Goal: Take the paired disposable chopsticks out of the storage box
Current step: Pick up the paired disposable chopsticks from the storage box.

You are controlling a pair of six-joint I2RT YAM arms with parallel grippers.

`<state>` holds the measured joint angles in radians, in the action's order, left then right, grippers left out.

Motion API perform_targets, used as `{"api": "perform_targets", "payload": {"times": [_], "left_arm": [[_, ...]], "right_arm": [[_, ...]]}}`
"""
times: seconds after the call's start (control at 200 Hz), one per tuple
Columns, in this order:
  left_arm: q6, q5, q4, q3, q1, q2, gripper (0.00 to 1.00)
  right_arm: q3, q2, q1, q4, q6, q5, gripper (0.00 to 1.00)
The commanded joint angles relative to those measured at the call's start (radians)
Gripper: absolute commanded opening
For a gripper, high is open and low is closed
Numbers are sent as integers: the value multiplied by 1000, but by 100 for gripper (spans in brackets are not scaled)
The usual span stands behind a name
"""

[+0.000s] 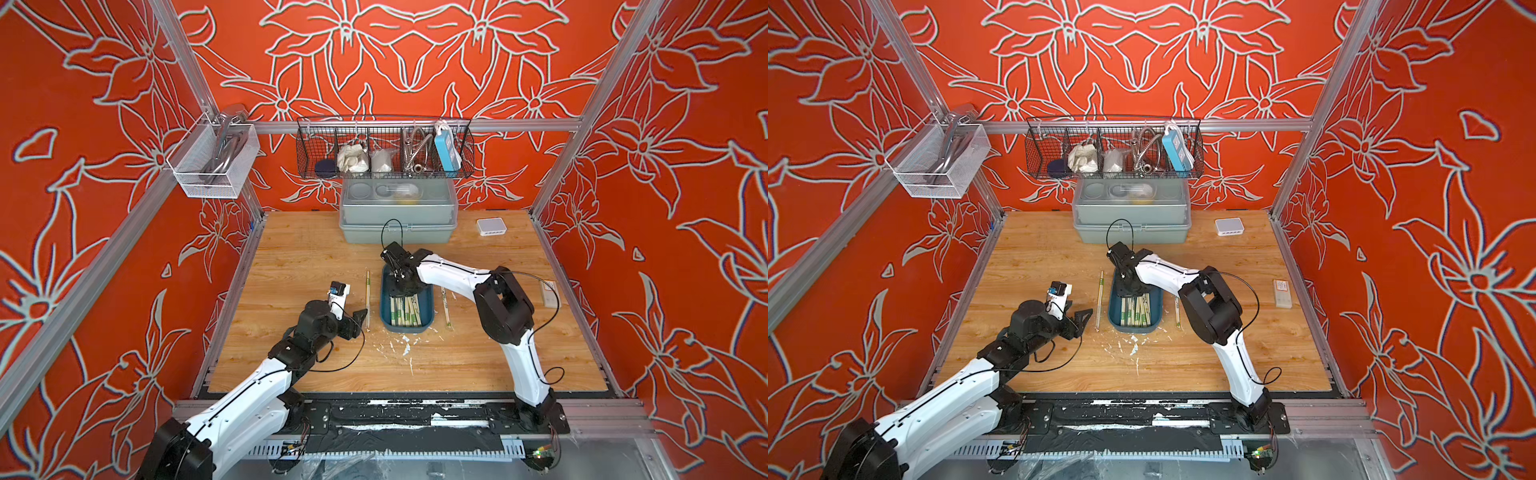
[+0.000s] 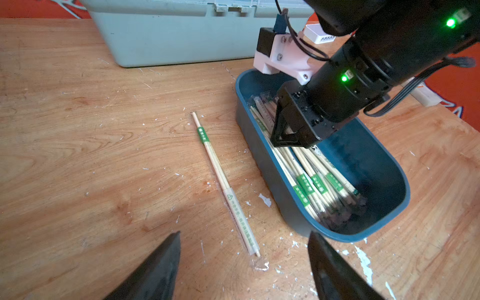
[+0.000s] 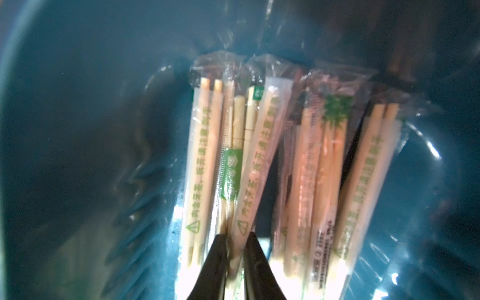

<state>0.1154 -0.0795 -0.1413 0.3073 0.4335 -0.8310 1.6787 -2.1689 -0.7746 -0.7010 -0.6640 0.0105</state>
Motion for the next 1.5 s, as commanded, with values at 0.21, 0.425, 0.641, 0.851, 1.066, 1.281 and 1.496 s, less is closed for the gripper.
{"api": "perform_targets", "payload": {"times": [0.21, 0.425, 0.641, 0.851, 1.066, 1.281, 1.496], "left_arm": [[-8, 9, 2, 34, -1, -5, 78], [-2, 22, 2, 35, -1, -5, 79], [-2, 24, 0, 38, -1, -13, 79], [0, 6, -8, 35, -2, -15, 80], [1, -18, -20, 45, -1, -50, 81], [1, -22, -27, 44, -1, -56, 81], [0, -23, -27, 41, -1, -51, 82]], "right_arm": [[18, 41, -3, -25, -23, -9, 14], [25, 72, -4, -41, -22, -15, 13], [24, 114, -2, -52, -20, -26, 12], [19, 158, 7, -71, 5, -35, 11], [14, 232, 35, -104, 49, -41, 11], [-44, 338, 109, -138, 103, -24, 11], [-224, 457, 249, -102, 178, -5, 12]]}}
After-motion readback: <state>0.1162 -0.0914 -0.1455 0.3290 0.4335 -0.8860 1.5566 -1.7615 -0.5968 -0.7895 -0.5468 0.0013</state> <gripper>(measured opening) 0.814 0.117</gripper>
